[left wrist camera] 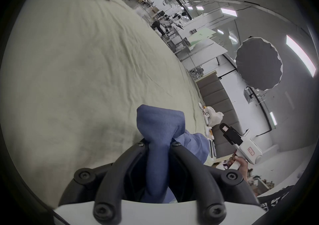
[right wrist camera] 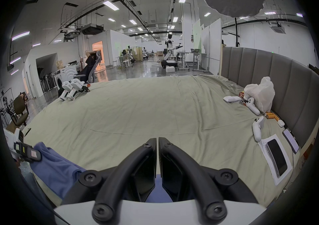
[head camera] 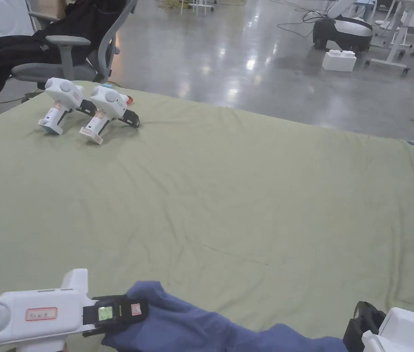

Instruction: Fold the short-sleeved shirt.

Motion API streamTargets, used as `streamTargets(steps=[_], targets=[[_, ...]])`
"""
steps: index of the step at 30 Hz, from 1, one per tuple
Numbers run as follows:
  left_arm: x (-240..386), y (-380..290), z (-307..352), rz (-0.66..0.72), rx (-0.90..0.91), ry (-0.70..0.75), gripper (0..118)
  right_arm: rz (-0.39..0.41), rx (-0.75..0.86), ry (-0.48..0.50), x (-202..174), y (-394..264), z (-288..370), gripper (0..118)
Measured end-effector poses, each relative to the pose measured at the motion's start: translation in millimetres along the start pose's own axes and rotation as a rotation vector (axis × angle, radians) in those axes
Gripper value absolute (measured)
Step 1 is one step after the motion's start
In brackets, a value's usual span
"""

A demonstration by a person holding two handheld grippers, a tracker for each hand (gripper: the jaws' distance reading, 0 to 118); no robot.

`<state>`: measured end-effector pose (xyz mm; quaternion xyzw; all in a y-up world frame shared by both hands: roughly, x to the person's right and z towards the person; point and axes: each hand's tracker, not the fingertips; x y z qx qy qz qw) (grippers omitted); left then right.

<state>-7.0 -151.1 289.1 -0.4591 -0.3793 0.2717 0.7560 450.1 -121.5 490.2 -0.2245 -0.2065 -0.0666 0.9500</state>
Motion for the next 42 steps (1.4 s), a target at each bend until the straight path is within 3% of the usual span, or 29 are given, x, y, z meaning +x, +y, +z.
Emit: streamTargets(steps=[7, 12, 20, 26, 36, 42], targets=[[26.4, 43.2, 62.3, -0.13, 0.056, 0.252, 16, -0.007, 0.004, 0.009, 4.2, 0.1, -3.0, 2], [76.2, 39.4, 50.6, -0.293, 0.018, 0.479, 16, -0.022, 0.001, 0.016, 5.4, -1.7, -5.7, 2], [166.3, -7.1, -22.9, -0.461, -0.077, 0.485, 16, -0.035, -0.013, 0.017, 8.9, -9.7, -3.5, 2], [184.5, -27.6, -70.9, -0.452, -0.151, 0.402, 16, -0.047, -0.035, 0.005, 13.3, -20.3, -3.7, 2], [186.1, -70.2, -179.4, -0.368, -0.214, 0.447, 16, -0.075, -0.061, -0.025, 24.0, -30.2, 1.5, 2], [192.7, -85.1, -195.8, -0.336, -0.227, 0.418, 16, -0.081, -0.06, -0.039, 29.4, -29.2, 3.3, 2]])
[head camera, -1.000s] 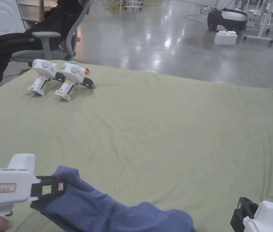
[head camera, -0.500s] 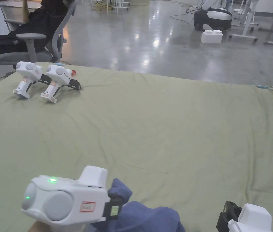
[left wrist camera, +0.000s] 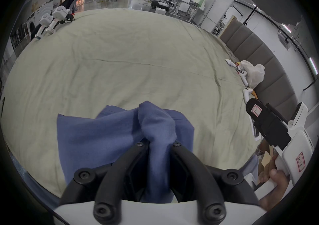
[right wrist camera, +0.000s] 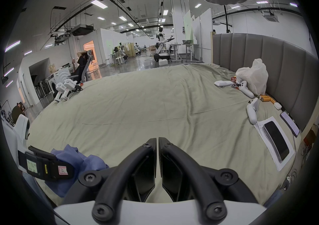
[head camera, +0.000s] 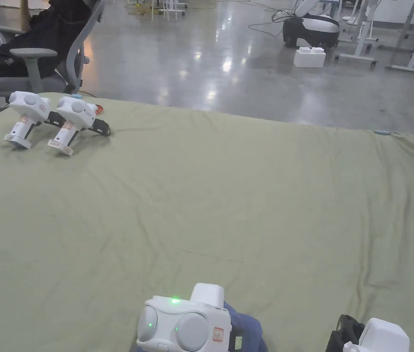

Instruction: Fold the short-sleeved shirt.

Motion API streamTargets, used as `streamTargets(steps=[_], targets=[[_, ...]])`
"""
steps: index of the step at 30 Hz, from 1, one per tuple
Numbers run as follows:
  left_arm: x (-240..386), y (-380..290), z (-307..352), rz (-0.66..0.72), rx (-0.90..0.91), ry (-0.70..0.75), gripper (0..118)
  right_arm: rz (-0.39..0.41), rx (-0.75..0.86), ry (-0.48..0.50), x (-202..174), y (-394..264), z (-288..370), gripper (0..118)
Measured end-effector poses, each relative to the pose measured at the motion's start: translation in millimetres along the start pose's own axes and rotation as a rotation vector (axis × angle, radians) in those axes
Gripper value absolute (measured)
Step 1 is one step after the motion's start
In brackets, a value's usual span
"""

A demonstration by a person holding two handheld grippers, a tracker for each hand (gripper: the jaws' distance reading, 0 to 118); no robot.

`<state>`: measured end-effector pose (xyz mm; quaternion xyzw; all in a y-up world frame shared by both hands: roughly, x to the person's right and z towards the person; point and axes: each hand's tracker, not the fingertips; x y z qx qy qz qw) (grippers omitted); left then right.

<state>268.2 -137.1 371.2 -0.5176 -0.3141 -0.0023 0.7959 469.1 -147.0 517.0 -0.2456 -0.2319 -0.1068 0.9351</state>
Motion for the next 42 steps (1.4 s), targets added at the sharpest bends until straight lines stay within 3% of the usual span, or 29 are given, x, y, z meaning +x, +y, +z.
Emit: streamTargets(steps=[3, 5, 6, 9, 10, 12, 13, 16, 17, 19, 24, 28, 34, 42], targets=[[-2.8, -1.2, -3.4, 0.021, 0.002, -0.003, 16, 0.001, 0.0, -0.001, 0.8, -0.1, -0.3, 2], [-9.3, -0.8, -1.7, 0.055, 0.018, -0.024, 24, -0.001, -0.002, 0.0, 0.2, -0.3, -0.2, 2], [-13.7, -0.2, 2.5, 0.088, 0.025, -0.061, 30, -0.002, -0.003, 0.001, -0.1, -0.6, -0.2, 2], [-26.7, 2.0, 20.5, 0.148, 0.066, -0.155, 69, -0.005, -0.006, 0.004, -0.2, -1.7, 0.0, 2], [-31.0, 2.9, 27.0, 0.154, 0.077, -0.161, 72, -0.006, -0.006, 0.004, -0.2, -1.9, 0.2, 2], [-41.4, 5.8, 41.9, 0.163, 0.112, -0.176, 70, -0.007, -0.007, 0.005, 0.1, -1.6, 0.8, 2], [-45.5, 7.5, 46.8, 0.178, 0.129, -0.19, 64, -0.009, -0.008, 0.005, 0.2, -1.3, 1.2, 2], [-55.4, 10.3, 49.3, 0.198, 0.139, -0.219, 23, -0.008, -0.007, 0.005, -0.3, -0.7, 0.9, 2], [-54.1, 10.6, 44.5, 0.193, 0.129, -0.211, 17, -0.007, -0.006, 0.004, -0.8, -0.7, 0.6, 2], [-48.1, 6.8, 32.1, 0.154, 0.081, -0.18, 16, -0.01, -0.006, 0.008, -1.6, -0.4, -0.3, 2], [-30.3, -10.0, -17.9, 0.123, -0.038, -0.268, 7, -0.001, 0.007, 0.014, -3.9, -0.5, 0.8, 2], [-20.3, -29.6, -51.5, 0.062, -0.069, -0.223, 4, 0.005, 0.04, 0.017, -4.4, 0.4, 6.5, 2], [-36.6, -28.9, -40.7, 0.107, -0.039, -0.279, 4, 0.022, 0.093, 0.009, -5.6, 9.0, 12.7, 2], [-58.4, 12.6, 46.7, -0.001, 0.349, -0.219, 4, 0.045, 0.215, 0.024, -20.8, 38.3, 17.5, 2]])
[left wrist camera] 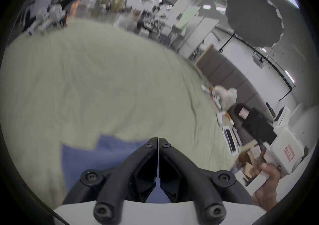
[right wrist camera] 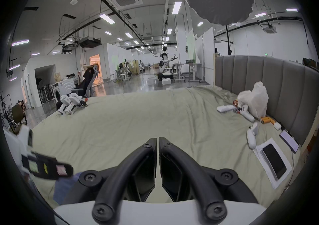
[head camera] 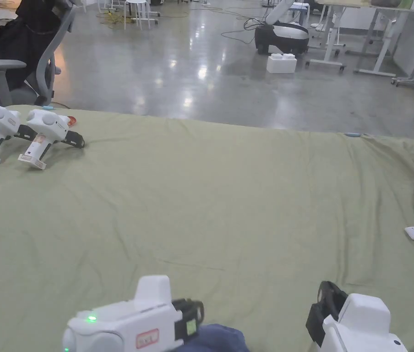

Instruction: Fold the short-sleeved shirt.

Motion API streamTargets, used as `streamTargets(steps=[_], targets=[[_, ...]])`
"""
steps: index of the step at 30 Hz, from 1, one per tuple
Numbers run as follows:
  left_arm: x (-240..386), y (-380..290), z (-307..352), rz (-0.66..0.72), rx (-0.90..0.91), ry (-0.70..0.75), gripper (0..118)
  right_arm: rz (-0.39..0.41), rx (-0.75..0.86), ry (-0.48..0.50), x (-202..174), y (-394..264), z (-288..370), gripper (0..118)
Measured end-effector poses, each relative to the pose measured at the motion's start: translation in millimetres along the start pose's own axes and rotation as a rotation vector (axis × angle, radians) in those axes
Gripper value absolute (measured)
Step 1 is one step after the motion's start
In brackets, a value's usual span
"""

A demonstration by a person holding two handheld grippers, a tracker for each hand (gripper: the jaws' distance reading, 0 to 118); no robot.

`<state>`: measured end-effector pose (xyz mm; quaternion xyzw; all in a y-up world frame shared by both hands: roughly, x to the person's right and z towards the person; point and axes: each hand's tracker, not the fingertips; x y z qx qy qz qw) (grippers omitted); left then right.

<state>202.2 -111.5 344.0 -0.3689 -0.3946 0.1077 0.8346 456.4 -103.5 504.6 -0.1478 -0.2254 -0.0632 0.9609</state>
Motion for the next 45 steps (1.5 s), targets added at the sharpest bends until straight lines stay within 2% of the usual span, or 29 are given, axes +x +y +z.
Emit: streamTargets(steps=[5, 9, 13, 20, 22, 24, 25, 27, 29, 35, 39, 43, 45], targets=[[8.4, 30.3, 34.8, -0.223, 0.292, 0.231, 4, 0.033, 0.091, 0.004, -19.4, 27.3, -4.1, 2], [9.3, 38.5, 53.0, -0.289, 0.523, 0.374, 4, 0.067, 0.18, -0.015, -33.8, 47.4, -5.6, 2], [5.2, 44.9, 57.6, -0.326, 0.593, 0.499, 4, 0.068, 0.219, -0.025, -39.9, 60.8, -8.3, 2], [-8.2, 47.3, 66.7, -0.311, 0.64, 0.536, 4, 0.084, 0.249, -0.045, -39.0, 68.6, -8.1, 2], [-11.7, 49.6, 70.3, -0.302, 0.628, 0.525, 4, 0.087, 0.239, -0.053, -39.6, 68.9, -4.9, 2], [-14.6, 48.0, 75.2, -0.28, 0.611, 0.514, 4, 0.054, 0.2, -0.042, -40.6, 62.0, 1.4, 2], [-16.6, 46.5, 76.5, -0.279, 0.602, 0.509, 4, 0.051, 0.172, -0.025, -43.3, 55.7, 4.4, 2], [-21.9, 37.9, 79.1, -0.281, 0.568, 0.491, 4, 0.097, 0.122, 0.036, -52.9, 36.0, 10.8, 2], [-27.0, 26.5, 80.5, -0.278, 0.536, 0.498, 4, 0.117, 0.085, 0.054, -64.6, 13.4, 16.3, 2], [-50.7, -12.5, 84.0, -0.229, 0.408, 0.483, 4, 0.051, -0.159, 0.21, -103.8, -54.8, 9.9, 2], [-65.1, -34.9, 85.0, -0.181, 0.306, 0.468, 4, 0.094, -0.257, 0.209, -118.1, -88.9, -7.6, 2], [-83.4, -49.6, 81.6, -0.095, 0.216, 0.393, 4, 0.087, -0.367, 0.172, -115.6, -117.0, -21.1, 2], [-95.4, -53.6, 77.8, -0.033, 0.169, 0.3, 6, 0.055, -0.381, 0.155, -110.3, -127.2, -24.0, 2]])
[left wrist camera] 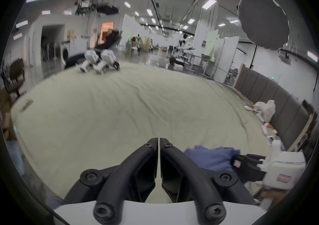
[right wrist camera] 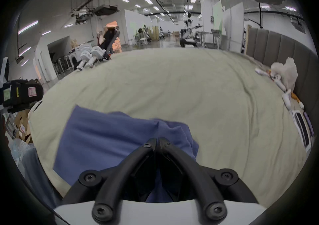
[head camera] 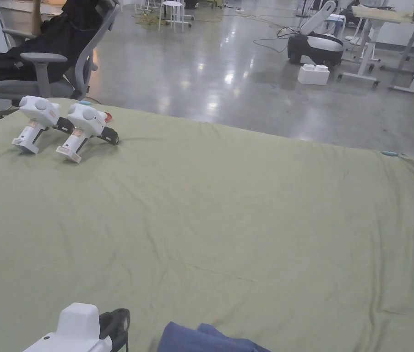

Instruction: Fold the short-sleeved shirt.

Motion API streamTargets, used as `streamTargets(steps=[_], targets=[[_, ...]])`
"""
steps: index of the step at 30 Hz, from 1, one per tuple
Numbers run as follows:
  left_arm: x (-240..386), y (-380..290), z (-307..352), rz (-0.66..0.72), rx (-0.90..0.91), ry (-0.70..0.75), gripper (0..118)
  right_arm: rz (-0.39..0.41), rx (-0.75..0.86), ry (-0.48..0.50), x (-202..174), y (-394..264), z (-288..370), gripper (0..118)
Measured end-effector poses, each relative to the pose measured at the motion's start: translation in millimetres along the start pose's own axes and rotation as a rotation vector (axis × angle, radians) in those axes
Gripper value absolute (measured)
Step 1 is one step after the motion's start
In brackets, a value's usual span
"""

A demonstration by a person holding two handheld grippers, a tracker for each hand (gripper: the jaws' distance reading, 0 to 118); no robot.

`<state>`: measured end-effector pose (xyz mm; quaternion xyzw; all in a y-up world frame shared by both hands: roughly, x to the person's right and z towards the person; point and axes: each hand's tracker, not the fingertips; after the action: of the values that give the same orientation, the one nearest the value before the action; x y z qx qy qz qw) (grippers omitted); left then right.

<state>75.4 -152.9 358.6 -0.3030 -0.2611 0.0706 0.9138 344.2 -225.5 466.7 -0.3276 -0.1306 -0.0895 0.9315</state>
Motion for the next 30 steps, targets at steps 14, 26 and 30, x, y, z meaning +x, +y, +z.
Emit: streamTargets(steps=[14, 26, 30], targets=[[-38.8, -8.9, -87.3, 0.314, -0.462, -0.483, 107, -0.019, -0.004, 0.027, 7.8, 1.8, -3.2, 2], [-59.2, -28.2, -130.9, 0.516, -0.58, -0.673, 42, 0.064, 0.021, 0.02, 5.1, -2.4, -2.0, 2], [-44.5, -19.7, -110.6, 0.58, -0.613, -0.698, 28, 0.124, 0.04, -0.006, -3.0, -1.0, 1.7, 2]])
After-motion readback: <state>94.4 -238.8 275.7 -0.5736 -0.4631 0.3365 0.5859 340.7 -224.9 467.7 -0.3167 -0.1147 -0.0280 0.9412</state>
